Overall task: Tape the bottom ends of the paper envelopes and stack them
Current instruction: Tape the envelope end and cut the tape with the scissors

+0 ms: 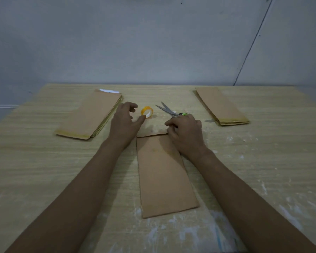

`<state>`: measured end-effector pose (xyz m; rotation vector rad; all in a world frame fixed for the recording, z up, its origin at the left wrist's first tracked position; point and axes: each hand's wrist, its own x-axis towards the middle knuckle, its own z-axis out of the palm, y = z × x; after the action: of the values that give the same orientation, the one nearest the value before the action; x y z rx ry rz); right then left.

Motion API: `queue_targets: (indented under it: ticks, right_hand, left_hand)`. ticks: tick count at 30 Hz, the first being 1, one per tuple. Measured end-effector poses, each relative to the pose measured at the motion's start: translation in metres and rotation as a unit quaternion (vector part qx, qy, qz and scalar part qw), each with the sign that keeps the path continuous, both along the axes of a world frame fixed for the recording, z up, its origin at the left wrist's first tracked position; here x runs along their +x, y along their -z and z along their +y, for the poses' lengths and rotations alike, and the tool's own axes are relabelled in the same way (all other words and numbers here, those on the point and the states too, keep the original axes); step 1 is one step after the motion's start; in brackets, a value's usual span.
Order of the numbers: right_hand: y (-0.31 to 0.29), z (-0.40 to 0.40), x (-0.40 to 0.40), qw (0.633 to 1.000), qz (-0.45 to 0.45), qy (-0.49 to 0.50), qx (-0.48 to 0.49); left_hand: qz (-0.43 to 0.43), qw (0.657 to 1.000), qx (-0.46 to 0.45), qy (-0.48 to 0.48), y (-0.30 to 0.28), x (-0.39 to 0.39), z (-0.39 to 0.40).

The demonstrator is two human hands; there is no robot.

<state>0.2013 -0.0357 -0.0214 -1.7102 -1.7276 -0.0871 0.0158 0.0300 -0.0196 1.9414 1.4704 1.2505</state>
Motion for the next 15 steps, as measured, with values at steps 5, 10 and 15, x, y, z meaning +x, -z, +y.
queue_targets:
  ticks: [5, 10, 15]
  right_hand:
    - [-0.001, 0.000, 0.001, 1.000, 0.025, -0.006, 0.016]
    - [0.001, 0.004, 0.001, 0.998, 0.045, -0.020, 0.047]
    - [-0.002, 0.005, 0.001, 0.960, 0.244, -0.071, 0.117]
  left_hand:
    - [0.047, 0.997, -0.060, -0.009, 0.001, 0.010, 0.020]
    - [-0.006, 0.998, -0.056, -0.004, 0.003, 0.012, 0.021]
    - [-0.201, 0.972, -0.064, 0.103, -0.015, 0.022, -0.003]
